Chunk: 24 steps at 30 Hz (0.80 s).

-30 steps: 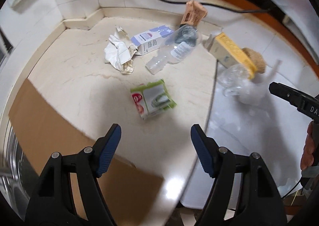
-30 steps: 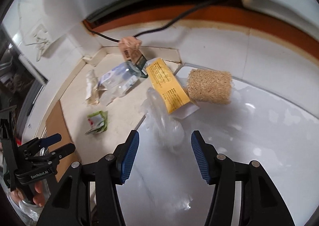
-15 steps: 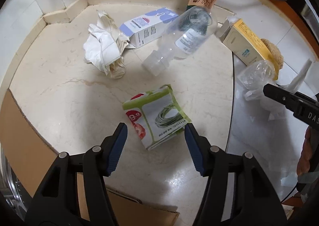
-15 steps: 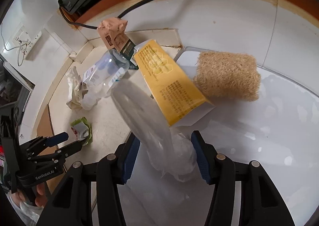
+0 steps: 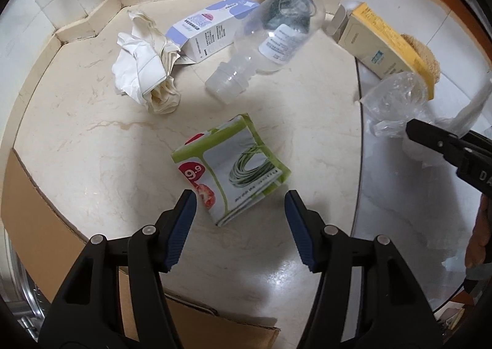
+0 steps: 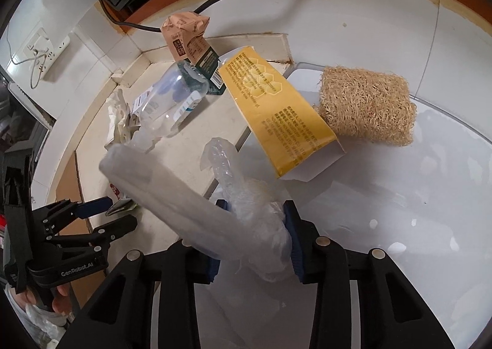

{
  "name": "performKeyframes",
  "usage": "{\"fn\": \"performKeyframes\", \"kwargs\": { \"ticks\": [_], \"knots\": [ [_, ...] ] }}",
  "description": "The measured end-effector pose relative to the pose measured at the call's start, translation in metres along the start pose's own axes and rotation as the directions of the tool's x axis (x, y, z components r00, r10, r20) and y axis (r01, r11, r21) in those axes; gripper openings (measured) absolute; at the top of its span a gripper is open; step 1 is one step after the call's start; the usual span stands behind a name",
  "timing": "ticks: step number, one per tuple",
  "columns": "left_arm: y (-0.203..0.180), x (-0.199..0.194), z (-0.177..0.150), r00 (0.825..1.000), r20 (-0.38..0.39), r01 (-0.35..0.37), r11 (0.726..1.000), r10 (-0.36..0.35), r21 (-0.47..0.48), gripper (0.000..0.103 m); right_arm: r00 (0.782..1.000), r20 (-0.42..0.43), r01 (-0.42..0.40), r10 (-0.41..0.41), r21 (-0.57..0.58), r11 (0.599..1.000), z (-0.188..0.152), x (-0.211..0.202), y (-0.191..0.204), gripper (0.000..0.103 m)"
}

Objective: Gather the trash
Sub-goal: 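Grasp the green printed packet with the left tool while the right tool grasps the clear plastic bag, then carry the green packet and plastic bag down over the bin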

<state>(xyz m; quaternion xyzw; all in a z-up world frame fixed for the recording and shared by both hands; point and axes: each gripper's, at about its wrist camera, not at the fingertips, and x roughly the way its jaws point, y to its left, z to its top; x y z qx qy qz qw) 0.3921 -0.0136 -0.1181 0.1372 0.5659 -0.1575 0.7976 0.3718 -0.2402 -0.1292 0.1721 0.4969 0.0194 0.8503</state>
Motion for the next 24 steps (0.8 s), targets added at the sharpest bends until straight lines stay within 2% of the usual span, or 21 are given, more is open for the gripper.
{"fn": "performKeyframes", "kwargs": {
  "ticks": [1,2,5,8,13,16,24],
  "knots": [
    [0.0,0.0,0.0,1.0,0.0,-0.003,1.0,0.003,0.002,0.049,1.0,0.001,-0.003,0.003,0.004,1.0,-0.001,-0.001,-0.001,0.035],
    [0.0,-0.001,0.0,1.0,0.003,0.004,1.0,-0.004,0.0,0.037,1.0,0.007,-0.006,0.006,0.007,1.0,-0.002,-0.003,-0.001,0.034],
    [0.001,-0.004,0.003,1.0,0.005,-0.01,1.0,0.01,0.001,0.015,1.0,0.014,-0.015,0.015,0.001,1.0,-0.007,-0.008,-0.003,0.032],
    [0.0,-0.011,0.006,0.999,0.031,-0.01,1.0,0.01,-0.003,0.005,1.0,0.023,-0.014,0.014,-0.024,1.0,-0.012,-0.015,-0.002,0.029],
    [-0.005,-0.032,0.006,0.997,0.083,0.002,1.0,-0.001,-0.003,0.002,0.998,0.053,-0.022,0.025,-0.059,0.998,-0.02,-0.03,0.004,0.026],
    [-0.011,-0.046,0.002,0.994,0.102,0.035,0.999,-0.033,-0.017,0.002,0.997,0.068,-0.034,0.039,-0.063,0.997,-0.024,-0.042,0.006,0.025],
    [-0.027,-0.097,-0.027,0.986,0.137,0.109,0.991,-0.098,-0.075,0.002,0.991,0.088,-0.096,0.102,-0.074,0.993,-0.04,-0.087,0.006,0.024]
  ]
}}
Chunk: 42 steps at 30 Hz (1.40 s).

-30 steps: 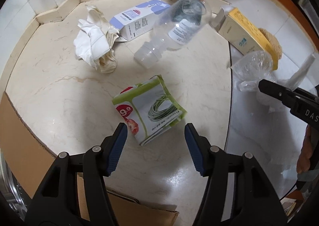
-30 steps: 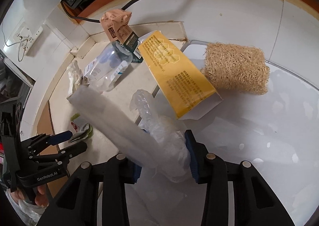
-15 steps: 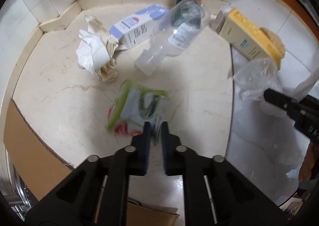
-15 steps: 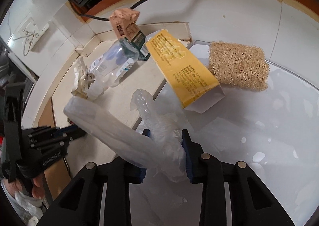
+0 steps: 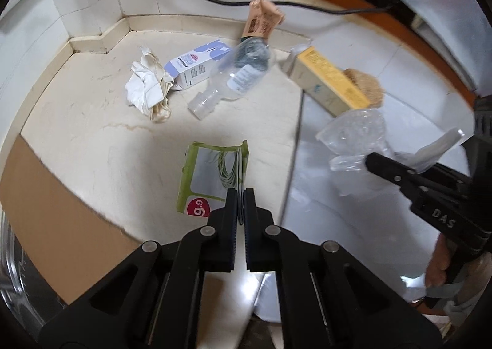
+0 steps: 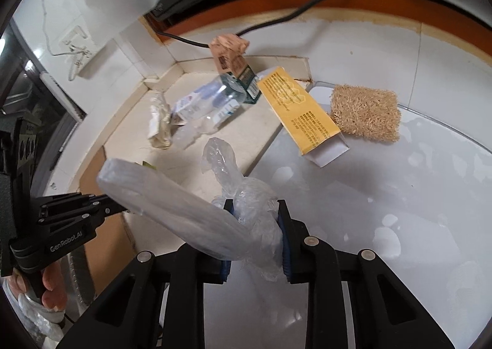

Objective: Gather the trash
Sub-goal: 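Carry the green packet and plastic bag down over the bin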

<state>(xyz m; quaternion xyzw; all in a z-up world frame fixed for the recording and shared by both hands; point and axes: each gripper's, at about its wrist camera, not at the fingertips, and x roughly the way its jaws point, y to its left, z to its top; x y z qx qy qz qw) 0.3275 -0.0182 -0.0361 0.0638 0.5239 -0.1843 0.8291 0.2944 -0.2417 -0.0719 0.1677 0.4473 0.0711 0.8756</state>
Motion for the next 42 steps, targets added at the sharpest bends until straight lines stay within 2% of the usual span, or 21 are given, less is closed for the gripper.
{"fn": "performKeyframes", "kwargs": {
  "ticks": [10,20,25,32,42],
  "knots": [
    [-0.042,-0.064,-0.065,0.999,0.019,0.026,0.997,-0.025,-0.066,0.002,0.996,-0.012,-0.088,0.087,-0.08,0.993,-0.042,-0.074,0.015,0.024],
    [-0.091,-0.101,-0.149,1.0,0.023,0.005,0.989,-0.002,-0.148,0.002,0.982,-0.109,-0.175,0.155,-0.212,0.961,-0.113,-0.131,0.031,0.024],
    [-0.112,-0.108,-0.199,1.0,0.012,-0.021,0.978,0.024,-0.209,0.002,0.973,-0.158,-0.211,0.171,-0.285,0.935,-0.153,-0.152,0.033,0.024],
    [-0.132,-0.109,-0.258,0.998,-0.018,-0.063,0.951,0.06,-0.303,0.002,0.961,-0.215,-0.253,0.176,-0.413,0.875,-0.213,-0.176,0.035,0.024],
    [-0.152,-0.077,-0.32,0.991,-0.11,-0.114,0.931,0.081,-0.348,0.002,0.964,-0.243,-0.228,0.11,-0.534,0.814,-0.293,-0.167,0.029,0.024]
  ]
}}
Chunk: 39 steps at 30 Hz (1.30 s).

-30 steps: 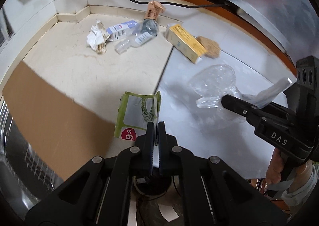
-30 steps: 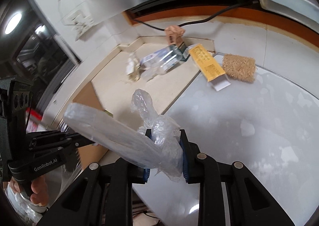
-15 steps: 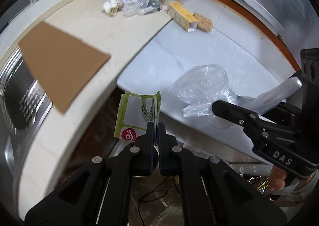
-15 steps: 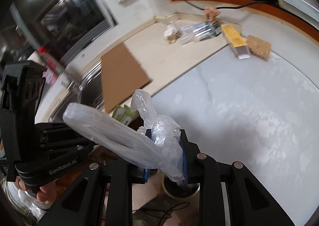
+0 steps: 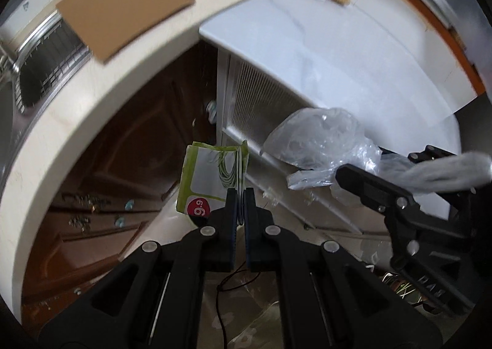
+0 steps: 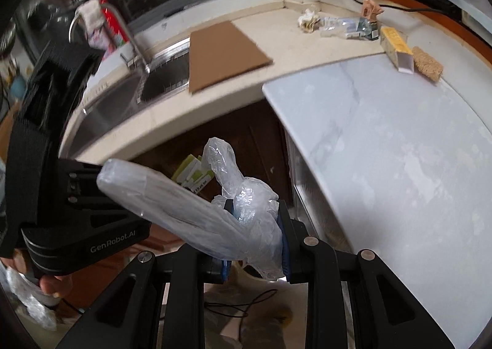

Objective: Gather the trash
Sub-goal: 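Carry the green packet and plastic bag down over the bin, then open both tools to drop the packet and bag into the bin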

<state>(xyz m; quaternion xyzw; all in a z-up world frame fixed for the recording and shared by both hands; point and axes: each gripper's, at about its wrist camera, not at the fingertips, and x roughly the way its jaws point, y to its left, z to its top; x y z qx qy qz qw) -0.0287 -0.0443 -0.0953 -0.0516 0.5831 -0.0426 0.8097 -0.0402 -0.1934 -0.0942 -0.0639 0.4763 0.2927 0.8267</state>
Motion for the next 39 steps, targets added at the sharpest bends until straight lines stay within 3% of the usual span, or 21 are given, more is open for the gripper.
{"fn": "performKeyframes", "kwargs": {
  "ticks": [7,14,26,32,39],
  "knots": [
    [0.007,0.044,-0.023,0.999,-0.041,-0.001,1.0,0.0,-0.012,0.002,0.995,-0.094,0.018,-0.018,0.002,1.0,-0.039,0.054,0.006,0.024],
    [0.025,0.117,-0.041,0.994,-0.112,0.007,1.0,-0.008,-0.01,0.002,0.979,-0.204,0.049,-0.032,0.077,0.996,-0.081,0.137,-0.004,0.024],
    [0.082,0.322,-0.086,0.97,-0.244,0.006,0.999,0.002,0.035,0.002,0.934,-0.348,0.152,-0.083,0.176,0.973,-0.178,0.338,-0.026,0.025],
    [0.111,0.424,-0.11,0.967,-0.256,0.023,0.998,-0.009,0.052,0.002,0.92,-0.378,0.193,-0.101,0.214,0.957,-0.219,0.438,-0.04,0.025],
    [0.12,0.491,-0.137,0.966,-0.26,0.013,0.996,0.009,0.083,0.002,0.918,-0.375,0.212,-0.128,0.194,0.958,-0.249,0.514,-0.049,0.028]
  ]
}}
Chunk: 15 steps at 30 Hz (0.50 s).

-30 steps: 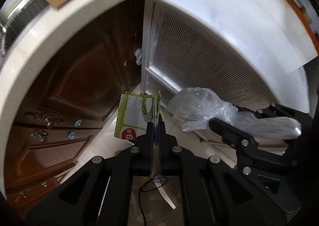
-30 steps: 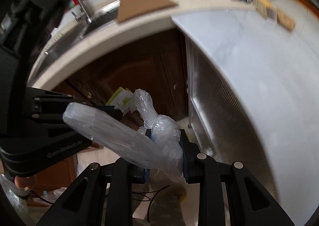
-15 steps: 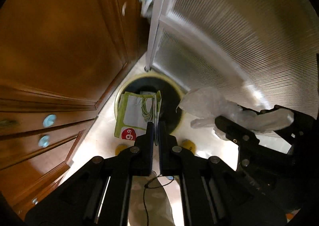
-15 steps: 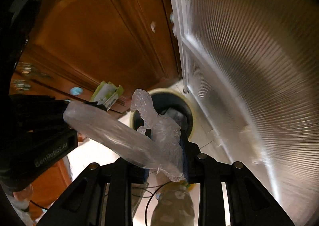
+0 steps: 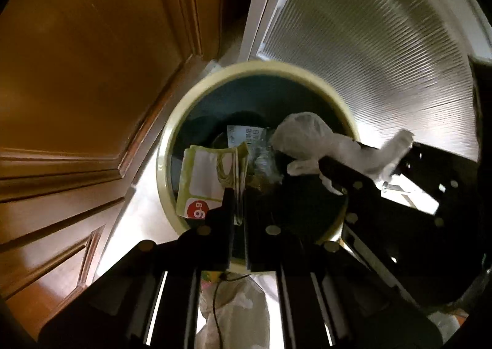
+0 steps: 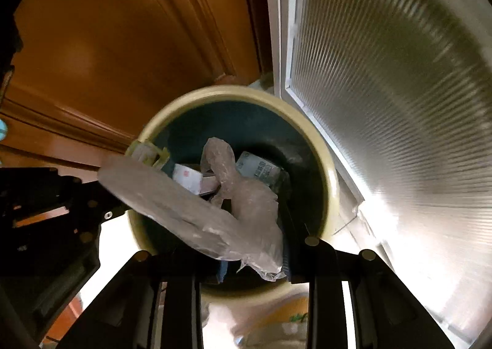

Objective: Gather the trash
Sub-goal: 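Open both tools to drop the packet and bag into the bin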

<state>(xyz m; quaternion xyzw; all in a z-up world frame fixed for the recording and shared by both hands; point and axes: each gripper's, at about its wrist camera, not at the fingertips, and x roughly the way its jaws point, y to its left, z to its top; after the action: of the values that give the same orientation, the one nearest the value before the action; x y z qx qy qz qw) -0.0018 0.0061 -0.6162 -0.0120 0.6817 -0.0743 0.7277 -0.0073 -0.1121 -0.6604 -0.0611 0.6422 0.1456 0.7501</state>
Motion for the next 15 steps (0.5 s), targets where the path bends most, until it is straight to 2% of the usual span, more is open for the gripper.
{"fn": "performKeyframes", "kwargs": {
  "ticks": [3,4,7,8,15],
  "knots": [
    [0.002,0.013,0.0,1.0,-0.005,-0.019,1.0,0.019,-0.001,0.006,1.0,0.01,-0.005,0.005,-0.001,1.0,-0.002,0.017,-0.002,0.035],
    [0.003,0.016,0.0,1.0,-0.005,-0.021,1.0,0.021,-0.006,0.013,1.0,0.019,-0.004,0.005,-0.004,1.0,-0.002,0.015,0.0,0.036],
    [0.007,0.019,-0.001,0.999,0.002,-0.049,0.998,0.049,-0.032,0.068,0.999,0.034,0.019,-0.018,-0.015,1.0,-0.007,0.012,-0.007,0.041],
    [0.007,0.018,-0.001,0.999,0.012,-0.052,0.998,0.052,-0.039,0.078,0.999,0.035,0.026,-0.026,-0.009,1.0,-0.009,0.011,-0.009,0.043],
    [0.018,0.003,-0.002,0.998,0.041,-0.052,0.997,0.054,-0.053,0.08,0.998,0.048,0.032,-0.034,0.028,0.999,-0.014,-0.01,-0.02,0.046]
  ]
}}
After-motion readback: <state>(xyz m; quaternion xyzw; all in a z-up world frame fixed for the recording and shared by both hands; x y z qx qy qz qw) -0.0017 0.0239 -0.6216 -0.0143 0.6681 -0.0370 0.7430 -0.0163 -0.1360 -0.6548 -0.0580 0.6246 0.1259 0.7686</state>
